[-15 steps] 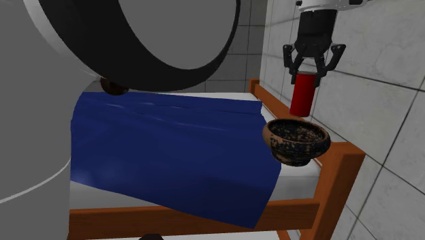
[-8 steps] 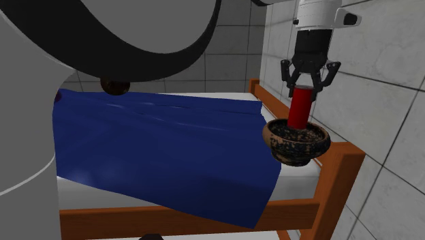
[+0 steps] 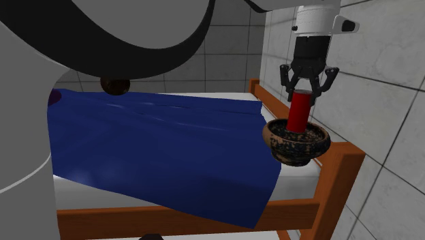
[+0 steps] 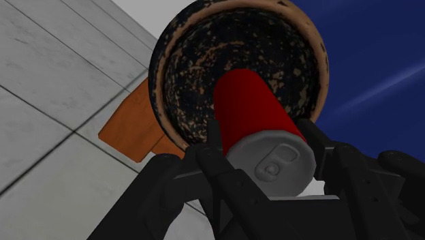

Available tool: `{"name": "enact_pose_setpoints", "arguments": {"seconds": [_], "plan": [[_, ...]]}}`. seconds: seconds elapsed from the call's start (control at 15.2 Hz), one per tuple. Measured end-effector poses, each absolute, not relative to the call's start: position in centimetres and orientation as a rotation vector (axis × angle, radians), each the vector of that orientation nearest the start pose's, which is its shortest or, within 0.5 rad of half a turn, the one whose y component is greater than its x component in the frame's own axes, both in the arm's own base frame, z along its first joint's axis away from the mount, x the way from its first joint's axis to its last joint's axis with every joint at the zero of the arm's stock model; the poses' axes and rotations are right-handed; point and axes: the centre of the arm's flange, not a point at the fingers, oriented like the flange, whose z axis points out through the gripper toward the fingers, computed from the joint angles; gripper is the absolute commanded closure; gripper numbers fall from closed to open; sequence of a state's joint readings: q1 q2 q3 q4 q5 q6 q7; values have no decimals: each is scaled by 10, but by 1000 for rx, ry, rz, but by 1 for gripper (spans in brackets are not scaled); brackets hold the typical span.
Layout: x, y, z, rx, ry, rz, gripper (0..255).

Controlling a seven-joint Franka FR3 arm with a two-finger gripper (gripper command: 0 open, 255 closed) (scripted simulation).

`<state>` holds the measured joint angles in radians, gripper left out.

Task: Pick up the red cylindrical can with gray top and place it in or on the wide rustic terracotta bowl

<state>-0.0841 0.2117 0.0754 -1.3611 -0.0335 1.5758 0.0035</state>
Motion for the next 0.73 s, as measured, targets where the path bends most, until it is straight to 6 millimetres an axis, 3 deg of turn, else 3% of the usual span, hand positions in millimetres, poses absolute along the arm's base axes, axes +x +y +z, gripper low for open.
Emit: {"name": "enact_pose_setpoints", "arguments": {"seconds": [0.07,0.13,0.53,0.73], "plan": [[619,-14,600,-3159,22,-6,255],[619,-14,600,-3159,22,-6,0],[619,-14,600,-3159,22,-6,0],[622,-13,628,-3159,22,-8,0]]}}
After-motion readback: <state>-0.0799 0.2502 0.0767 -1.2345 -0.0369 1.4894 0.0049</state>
